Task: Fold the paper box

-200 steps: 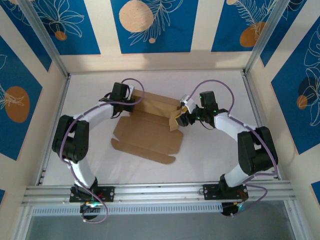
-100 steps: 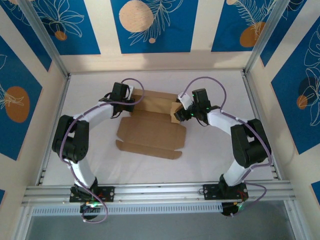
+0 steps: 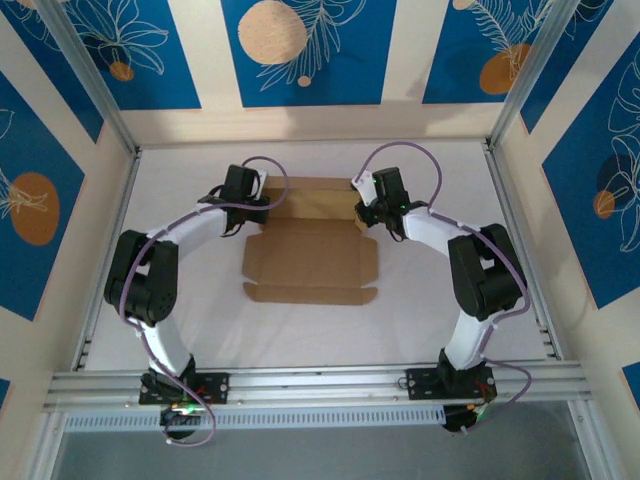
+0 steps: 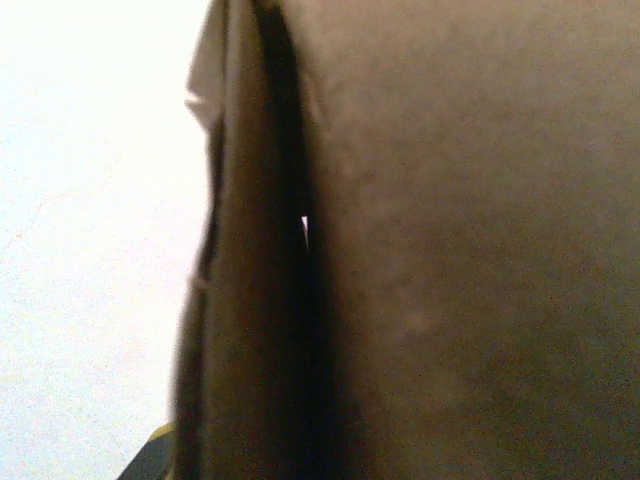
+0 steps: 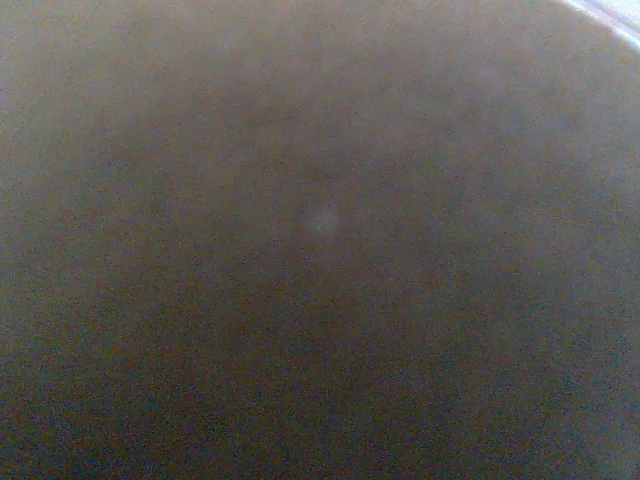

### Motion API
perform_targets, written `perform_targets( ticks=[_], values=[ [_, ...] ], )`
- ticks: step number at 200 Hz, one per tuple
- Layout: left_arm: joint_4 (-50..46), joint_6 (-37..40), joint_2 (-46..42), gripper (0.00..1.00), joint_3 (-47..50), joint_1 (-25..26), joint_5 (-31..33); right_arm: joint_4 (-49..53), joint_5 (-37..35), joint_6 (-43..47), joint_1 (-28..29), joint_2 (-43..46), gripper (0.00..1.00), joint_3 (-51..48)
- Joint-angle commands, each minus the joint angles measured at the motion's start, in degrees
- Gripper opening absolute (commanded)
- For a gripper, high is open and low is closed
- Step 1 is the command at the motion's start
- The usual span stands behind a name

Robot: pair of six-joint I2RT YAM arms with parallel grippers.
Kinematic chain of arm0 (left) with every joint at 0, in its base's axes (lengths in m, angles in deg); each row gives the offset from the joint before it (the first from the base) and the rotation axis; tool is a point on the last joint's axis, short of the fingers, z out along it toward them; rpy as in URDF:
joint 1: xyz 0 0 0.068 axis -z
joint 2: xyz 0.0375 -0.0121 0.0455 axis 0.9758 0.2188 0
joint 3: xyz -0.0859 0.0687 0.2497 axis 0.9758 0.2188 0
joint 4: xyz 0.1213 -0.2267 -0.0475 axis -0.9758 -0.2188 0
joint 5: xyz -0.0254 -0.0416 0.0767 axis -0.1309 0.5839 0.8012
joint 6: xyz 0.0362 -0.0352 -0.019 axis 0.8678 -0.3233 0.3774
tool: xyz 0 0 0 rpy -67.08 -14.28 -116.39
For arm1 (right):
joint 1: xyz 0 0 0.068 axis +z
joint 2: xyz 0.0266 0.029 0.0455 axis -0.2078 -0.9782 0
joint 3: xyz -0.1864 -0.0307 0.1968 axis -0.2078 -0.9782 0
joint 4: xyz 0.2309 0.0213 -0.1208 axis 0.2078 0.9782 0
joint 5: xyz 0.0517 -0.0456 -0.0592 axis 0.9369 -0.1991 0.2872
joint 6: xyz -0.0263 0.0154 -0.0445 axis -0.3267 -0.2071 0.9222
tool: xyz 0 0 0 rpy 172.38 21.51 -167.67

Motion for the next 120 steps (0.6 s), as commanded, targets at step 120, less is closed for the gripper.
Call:
perform_targets(
  ticks=[120],
  values=[
    [4.0, -14.2, -1.7, 0.0, 2.7, 4.5, -2.0, 13.2, -39.4, -22.9, 8.5, -11.7, 0.01, 16.0]
  ],
)
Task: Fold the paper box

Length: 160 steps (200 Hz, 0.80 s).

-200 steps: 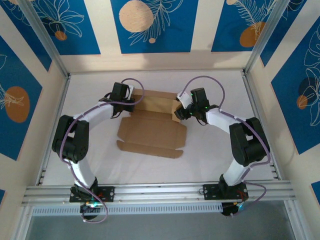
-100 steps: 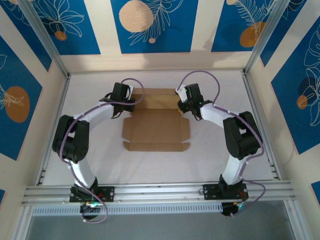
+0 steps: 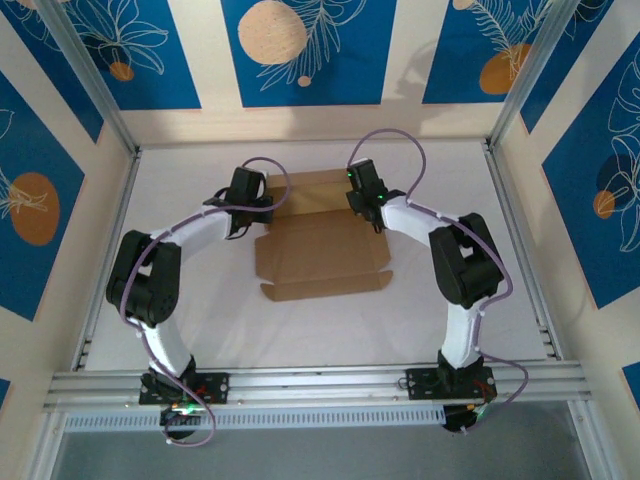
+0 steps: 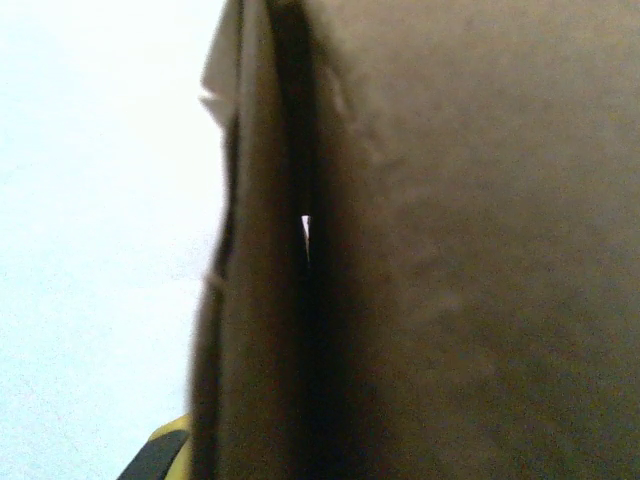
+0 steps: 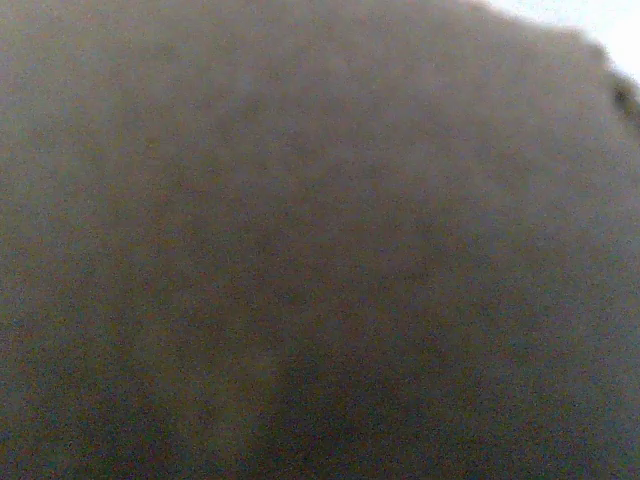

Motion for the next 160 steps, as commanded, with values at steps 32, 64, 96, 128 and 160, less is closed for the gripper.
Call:
perform_targets(
  ticks=[32, 64, 96, 128, 160],
  values=[
    [3.1, -6.3, -2.1, 0.0, 2.5, 3.1, -4.0, 17.3, -26.1, -19.1, 5.6, -8.6, 0.0, 11.8],
    [3.6, -7.0, -2.5, 0.0, 3.1, 3.9, -3.3, 34.3, -29.9, -35.9, 6.4, -12.2, 0.0, 19.9],
    [3.7, -7.6, -2.5, 0.0, 3.2, 3.9, -3.0, 32.3, -29.0, -33.3, 7.9, -12.5, 0.02, 20.1],
    [3.8, -8.6, -3.3, 0.0, 3.8, 3.9, -3.0, 23.2, -22.1, -28.1, 8.2, -7.8, 0.17, 14.0],
    [3.6, -9.2, -5.7, 0.0, 5.7, 3.8, -2.3, 11.6, -10.8, -21.4, 8.3, 0.9, 0.3, 3.9]
  ],
)
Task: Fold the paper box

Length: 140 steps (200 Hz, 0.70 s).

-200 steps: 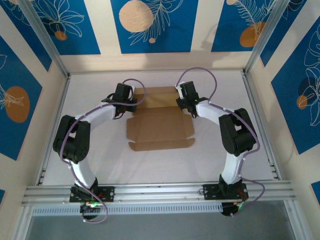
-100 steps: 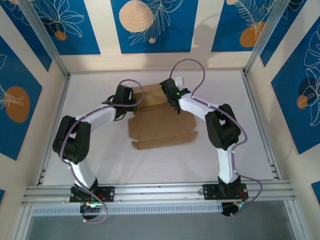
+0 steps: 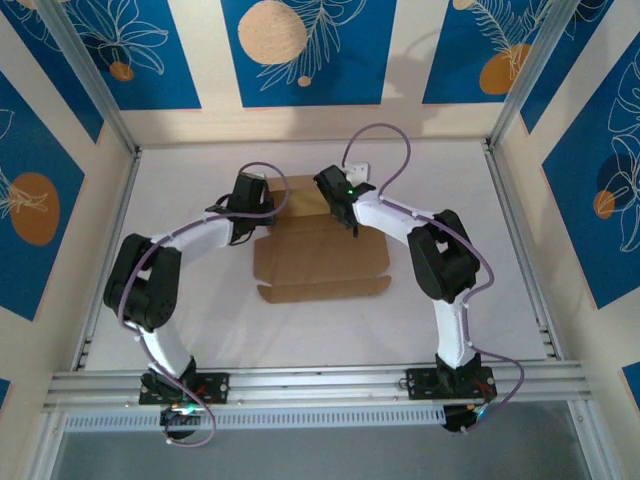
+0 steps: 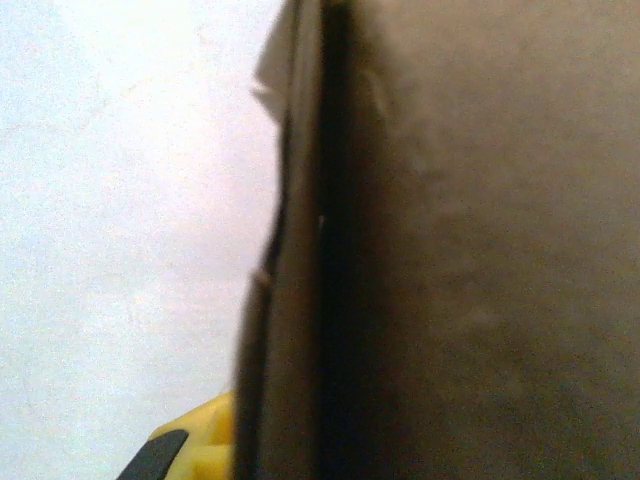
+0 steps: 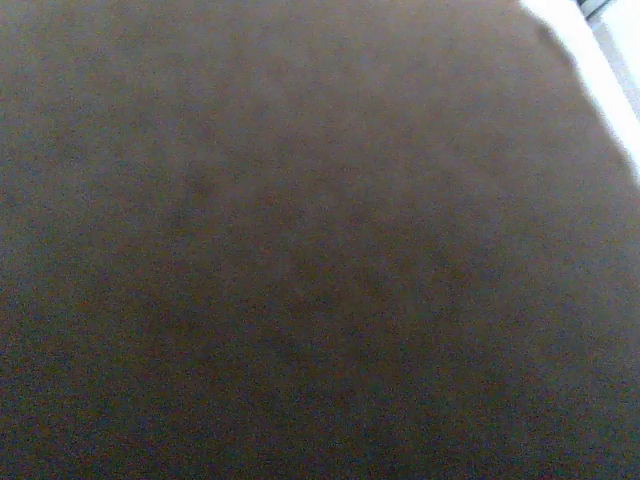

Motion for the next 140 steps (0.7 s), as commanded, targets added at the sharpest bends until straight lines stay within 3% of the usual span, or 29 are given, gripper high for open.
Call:
perform_targets(
  ticks=[1, 77, 140],
  values=[
    [0.0, -2.8, -3.6, 0.0, 1.7, 2.1, -4.5, -8.7, 9.0, 5.2, 0.9, 6.2, 0.31, -5.9],
    [0.0, 0.2, -12.3, 0.0, 9.8, 2.1, 0.9, -19.5, 25.9, 5.8, 1.7, 26.8, 0.8, -28.4],
    [-3.0, 2.5, -18.2, 0.0, 12.3, 2.3, 4.8, -24.3, 37.8, 6.2, 1.2, 38.9, 0.88, -38.6]
  ],
)
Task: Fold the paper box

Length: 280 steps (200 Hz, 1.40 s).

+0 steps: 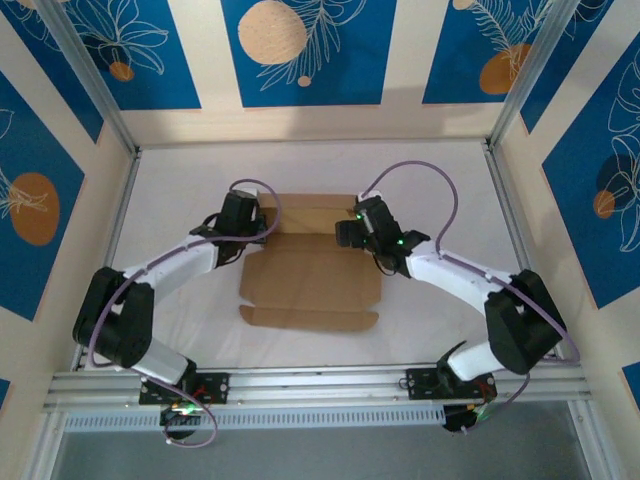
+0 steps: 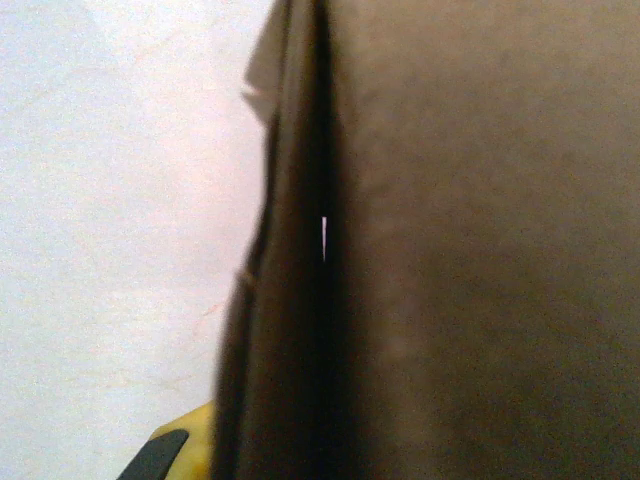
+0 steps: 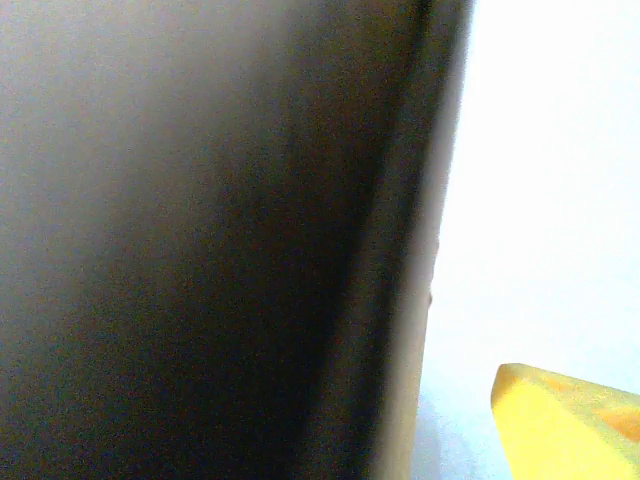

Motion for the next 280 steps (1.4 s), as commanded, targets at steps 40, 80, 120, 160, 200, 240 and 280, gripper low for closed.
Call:
perform_targets(
  ticks=[40, 80, 120, 160, 200, 240, 280],
  values=[
    [-2.5, 2.6, -5.8, 0.0, 1.6, 0.5, 5.1, -8.1, 26.5, 0.6, -4.1, 12.1, 0.92, -9.7],
    [-3.2, 1.9, -5.5, 0.0, 1.9, 0.5, 5.6, -7.5, 36.2, 1.4, -5.8, 18.7, 0.91, -11.5],
    [-4.2, 1.5, -5.7, 0.0, 2.0, 0.9, 5.9, 1.4, 40.2, 0.6, -8.4, 25.4, 0.87, -8.0],
    [-3.7, 1.4, -5.3, 0.0, 2.3, 2.0, 6.7, 11.0, 31.5, -7.4, -12.5, 24.1, 0.63, -0.4],
    [-1.9, 0.5, -4.6, 0.0, 2.8, 3.2, 7.2, 22.3, 35.8, -19.4, -19.0, 12.1, 0.71, 12.1],
    [0.2, -0.6, -3.8, 0.0, 3.7, 4.2, 8.5, 25.4, 34.3, -20.2, -18.0, 4.6, 0.68, 17.5],
    [2.0, -1.0, -3.4, 0.0, 5.4, 4.3, 9.0, 24.7, 32.2, -18.7, -15.5, 2.1, 0.6, 16.8]
  ],
)
